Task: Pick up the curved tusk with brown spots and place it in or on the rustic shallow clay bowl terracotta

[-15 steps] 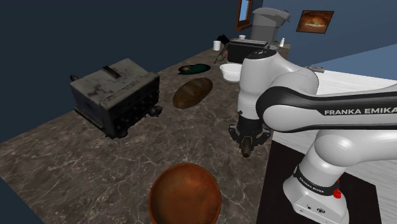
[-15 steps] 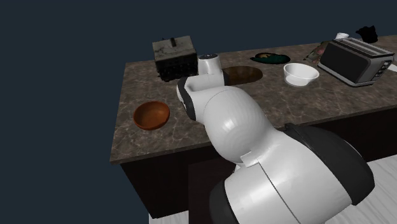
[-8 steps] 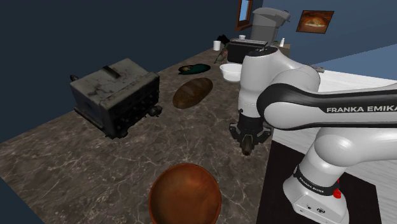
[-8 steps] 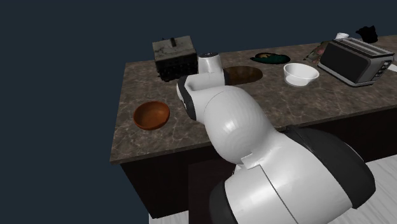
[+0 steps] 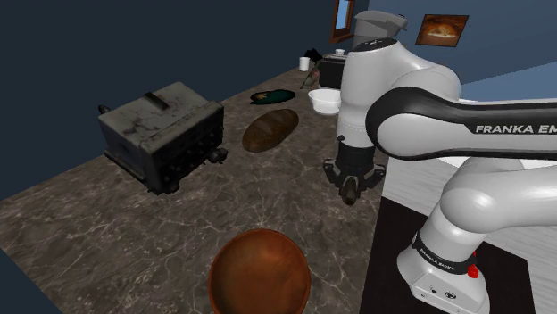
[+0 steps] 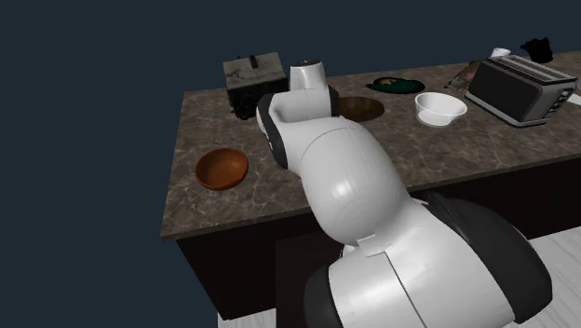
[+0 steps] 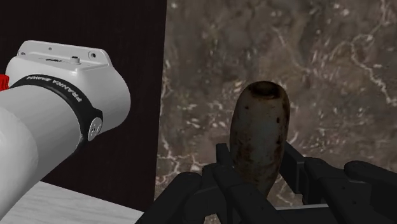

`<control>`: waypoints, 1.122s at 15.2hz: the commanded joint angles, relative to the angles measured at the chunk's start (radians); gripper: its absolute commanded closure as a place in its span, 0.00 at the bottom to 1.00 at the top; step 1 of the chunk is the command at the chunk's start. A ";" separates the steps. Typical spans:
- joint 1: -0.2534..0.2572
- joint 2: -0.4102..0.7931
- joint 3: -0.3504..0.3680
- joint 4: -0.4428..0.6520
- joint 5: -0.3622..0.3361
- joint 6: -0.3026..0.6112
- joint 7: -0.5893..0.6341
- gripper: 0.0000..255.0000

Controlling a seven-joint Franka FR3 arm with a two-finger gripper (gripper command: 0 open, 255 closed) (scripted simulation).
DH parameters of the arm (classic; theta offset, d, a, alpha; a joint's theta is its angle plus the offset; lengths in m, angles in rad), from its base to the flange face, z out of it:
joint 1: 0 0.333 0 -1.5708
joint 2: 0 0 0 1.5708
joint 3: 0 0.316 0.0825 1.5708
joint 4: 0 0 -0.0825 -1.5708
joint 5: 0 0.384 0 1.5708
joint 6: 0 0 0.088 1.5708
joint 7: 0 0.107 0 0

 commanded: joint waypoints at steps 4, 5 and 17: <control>-0.013 -0.010 -0.037 0.059 -0.035 -0.067 -0.003 1.00; -0.016 -0.011 -0.044 0.071 -0.041 -0.080 -0.004 1.00; -0.048 0.001 -0.115 0.226 -0.110 -0.221 -0.011 1.00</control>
